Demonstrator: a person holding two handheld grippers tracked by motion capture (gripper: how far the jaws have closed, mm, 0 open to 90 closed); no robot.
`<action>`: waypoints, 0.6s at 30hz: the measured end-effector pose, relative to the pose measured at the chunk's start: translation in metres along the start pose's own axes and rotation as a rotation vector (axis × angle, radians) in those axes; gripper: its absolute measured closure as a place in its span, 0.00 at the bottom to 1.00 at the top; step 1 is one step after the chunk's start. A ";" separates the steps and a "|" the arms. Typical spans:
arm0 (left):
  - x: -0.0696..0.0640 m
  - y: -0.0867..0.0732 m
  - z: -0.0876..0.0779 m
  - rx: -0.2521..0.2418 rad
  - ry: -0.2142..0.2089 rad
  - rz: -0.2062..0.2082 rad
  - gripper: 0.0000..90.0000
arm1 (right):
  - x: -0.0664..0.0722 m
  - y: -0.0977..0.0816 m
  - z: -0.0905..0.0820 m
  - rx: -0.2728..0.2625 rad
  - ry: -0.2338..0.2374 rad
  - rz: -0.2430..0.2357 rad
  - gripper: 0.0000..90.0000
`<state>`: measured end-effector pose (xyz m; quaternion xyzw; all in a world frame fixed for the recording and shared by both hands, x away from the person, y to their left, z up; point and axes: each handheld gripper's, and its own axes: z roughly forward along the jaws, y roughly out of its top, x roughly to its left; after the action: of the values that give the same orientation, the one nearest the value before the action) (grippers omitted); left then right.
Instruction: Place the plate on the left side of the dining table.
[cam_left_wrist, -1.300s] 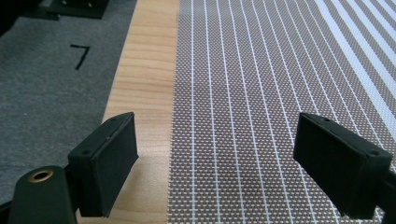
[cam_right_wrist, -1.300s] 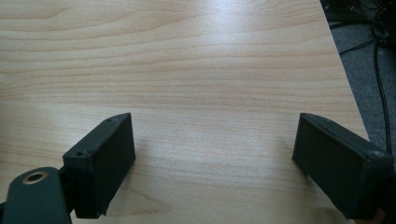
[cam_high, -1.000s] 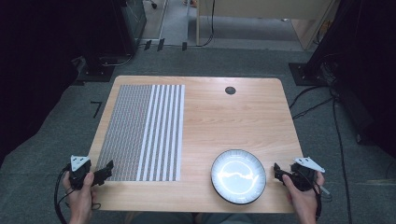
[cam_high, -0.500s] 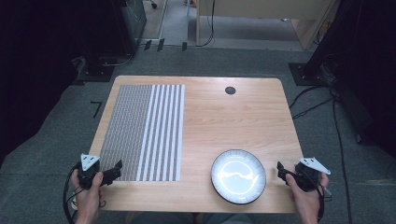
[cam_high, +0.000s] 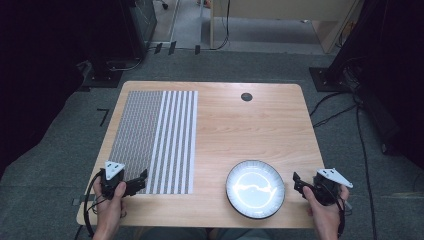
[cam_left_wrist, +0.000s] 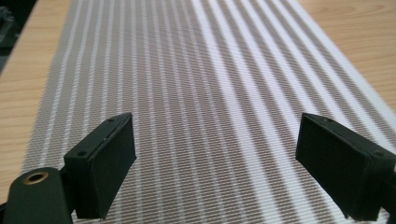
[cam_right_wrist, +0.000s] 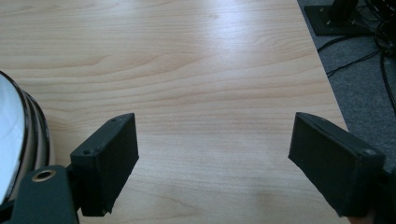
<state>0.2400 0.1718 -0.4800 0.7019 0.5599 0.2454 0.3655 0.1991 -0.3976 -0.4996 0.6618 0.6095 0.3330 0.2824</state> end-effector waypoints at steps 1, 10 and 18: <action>0.000 0.000 0.000 0.000 0.000 0.000 0.13 | 0.000 0.000 0.000 0.000 0.000 0.000 0.17; -0.035 0.007 0.007 0.005 -0.074 0.051 0.13 | 0.009 0.002 -0.003 -0.010 0.022 -0.006 0.17; -0.054 0.013 0.014 0.007 -0.114 0.058 0.13 | 0.019 0.003 -0.006 -0.017 0.046 -0.015 0.17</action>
<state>0.2448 0.1147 -0.4746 0.7320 0.5184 0.2135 0.3872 0.1968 -0.3794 -0.4914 0.6470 0.6179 0.3512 0.2760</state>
